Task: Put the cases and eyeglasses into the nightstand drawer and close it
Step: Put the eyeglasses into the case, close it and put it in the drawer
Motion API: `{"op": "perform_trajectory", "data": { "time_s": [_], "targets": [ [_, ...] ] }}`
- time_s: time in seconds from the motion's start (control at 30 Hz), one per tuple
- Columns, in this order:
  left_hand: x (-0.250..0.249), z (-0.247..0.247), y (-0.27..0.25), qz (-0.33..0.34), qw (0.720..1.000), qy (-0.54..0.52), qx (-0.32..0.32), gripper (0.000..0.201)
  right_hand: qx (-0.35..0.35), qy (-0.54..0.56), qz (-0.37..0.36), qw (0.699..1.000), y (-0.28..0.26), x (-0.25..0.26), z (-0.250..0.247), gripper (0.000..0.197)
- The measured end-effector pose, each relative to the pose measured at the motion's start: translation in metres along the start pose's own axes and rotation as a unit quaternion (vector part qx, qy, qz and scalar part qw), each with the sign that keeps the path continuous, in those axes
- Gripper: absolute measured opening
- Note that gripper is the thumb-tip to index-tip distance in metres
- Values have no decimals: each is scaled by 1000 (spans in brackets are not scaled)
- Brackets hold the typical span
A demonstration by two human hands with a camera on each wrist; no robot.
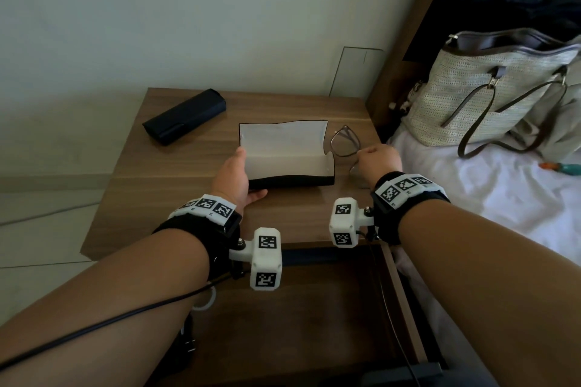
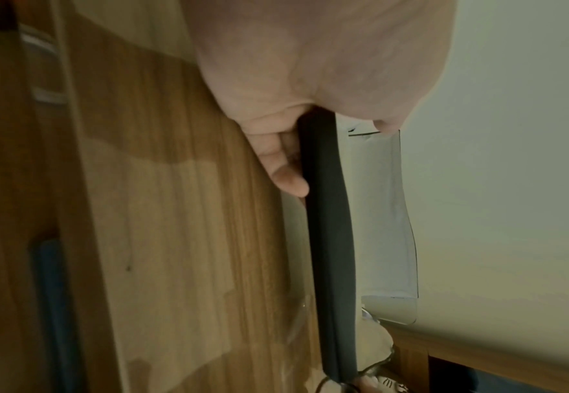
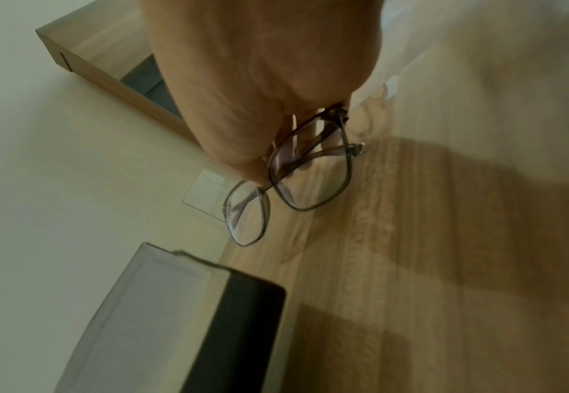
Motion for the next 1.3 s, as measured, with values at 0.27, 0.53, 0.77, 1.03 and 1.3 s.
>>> {"op": "perform_trajectory", "data": {
  "time_s": [0.27, 0.53, 0.77, 1.03, 1.3],
  "targets": [
    [14, -21, -29, -30, 1000, -4, 3, 18, -78, 165, -81, 980, -36, 23, -32, 11],
    [22, -31, -65, -47, 997, 13, 62, 31, 4, 261, -152, 953, -99, 66, -38, 9],
    [24, -34, -95, -37, 994, 40, 95, 49, 60, 258, -192, 945, -145, 79, -35, 4],
    [31, -33, -127, -27, 990, 65, 120, 55, 86, 127, -273, 950, -186, 81, -34, 7],
    [29, -33, -149, -9, 986, 89, 139, 50, 103, 30, -323, 940, -207, 85, -35, 10]
  ]
}}
Point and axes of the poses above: each hand's wrist, its own y-axis towards the middle knuckle, its own z-axis out of the palm, x = y × z, the point moved 8 cm from there along y, towards the middle knuckle, and after that the axes turned 7 degrees about -z, right-handed, at the moved point
